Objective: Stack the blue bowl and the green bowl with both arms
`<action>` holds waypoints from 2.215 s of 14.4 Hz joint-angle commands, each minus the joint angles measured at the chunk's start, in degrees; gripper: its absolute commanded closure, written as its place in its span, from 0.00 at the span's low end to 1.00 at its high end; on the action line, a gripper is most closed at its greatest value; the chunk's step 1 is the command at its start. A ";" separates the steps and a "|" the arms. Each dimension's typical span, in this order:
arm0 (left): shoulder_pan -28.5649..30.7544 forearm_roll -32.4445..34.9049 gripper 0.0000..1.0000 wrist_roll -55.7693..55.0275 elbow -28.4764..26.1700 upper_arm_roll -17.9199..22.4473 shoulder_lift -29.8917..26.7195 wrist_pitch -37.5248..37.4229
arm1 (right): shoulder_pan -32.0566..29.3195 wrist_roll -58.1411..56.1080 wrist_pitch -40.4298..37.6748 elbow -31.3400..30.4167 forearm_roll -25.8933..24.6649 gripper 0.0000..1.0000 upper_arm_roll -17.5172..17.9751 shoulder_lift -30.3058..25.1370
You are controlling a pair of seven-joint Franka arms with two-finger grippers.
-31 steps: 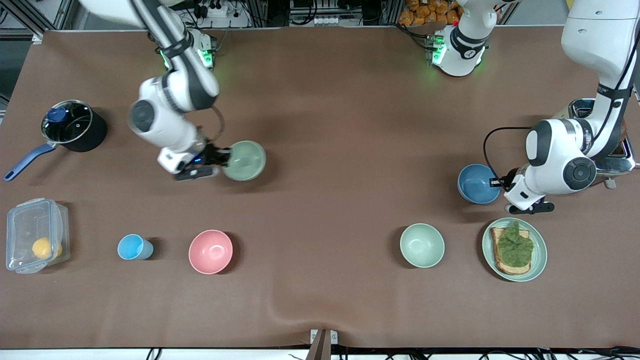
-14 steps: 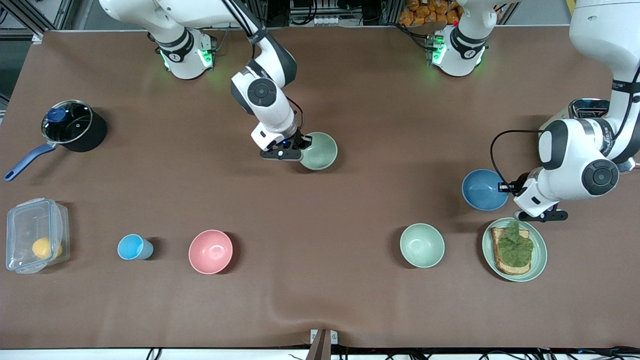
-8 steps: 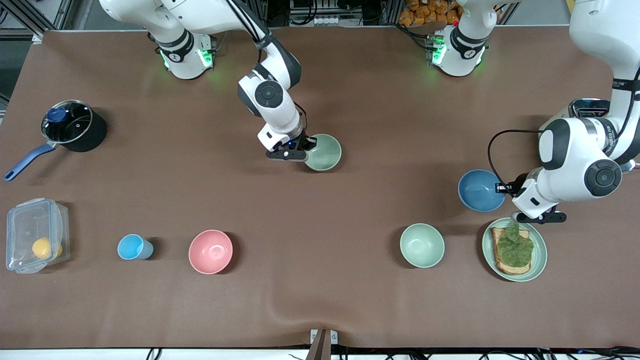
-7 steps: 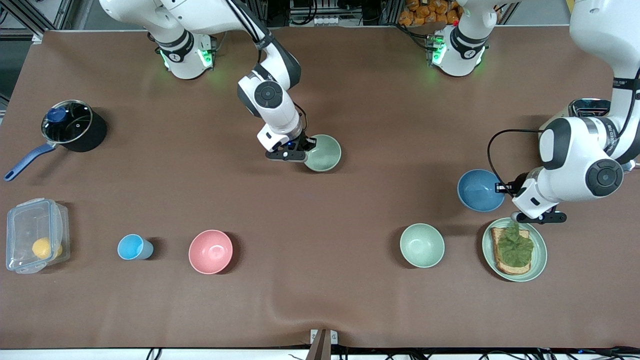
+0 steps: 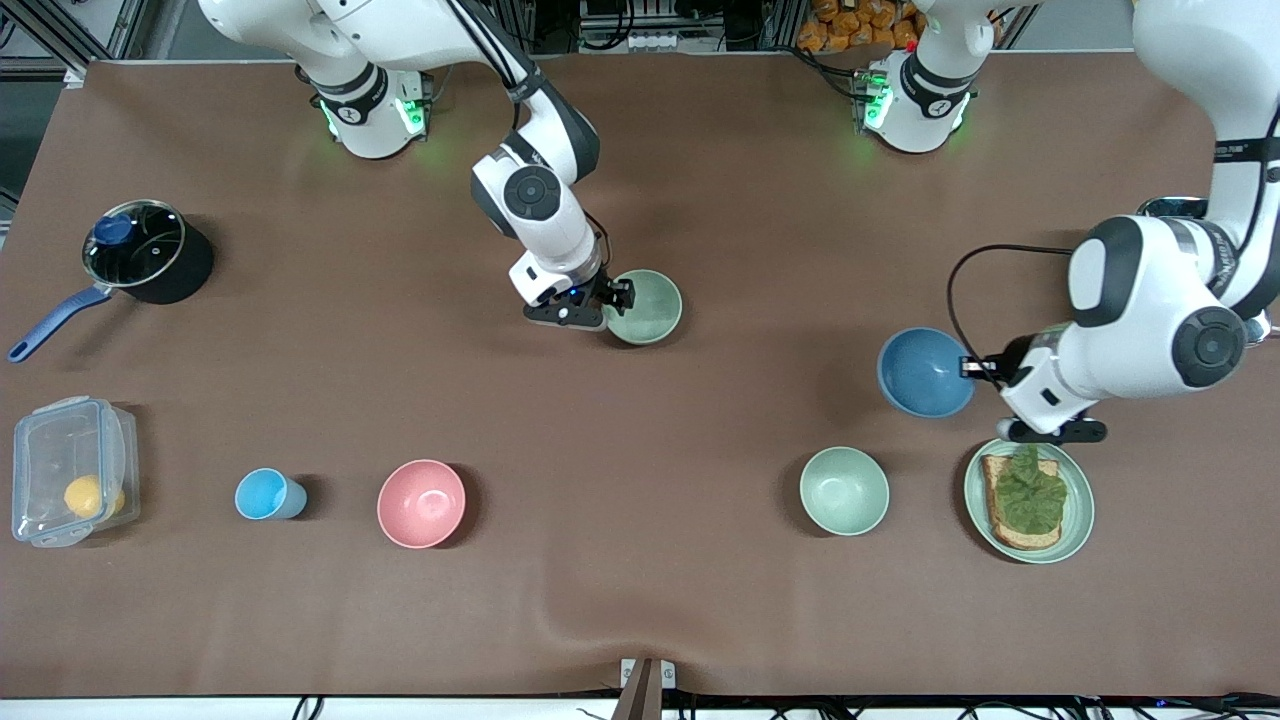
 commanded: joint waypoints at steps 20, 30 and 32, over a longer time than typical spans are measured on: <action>-6.26 -3.46 1.00 -21.25 -0.85 -13.48 1.10 -4.82 | -12.26 4.67 -6.80 8.89 43.03 0.00 1.99 6.87; -10.04 -6.18 1.00 -23.97 -4.63 -13.48 1.72 0.19 | -8.66 4.24 -2.48 8.54 47.61 0.00 1.99 9.52; -11.09 -6.36 1.00 -24.94 -4.63 -13.48 1.81 0.19 | -7.43 4.50 -2.22 8.36 47.61 0.00 1.99 9.52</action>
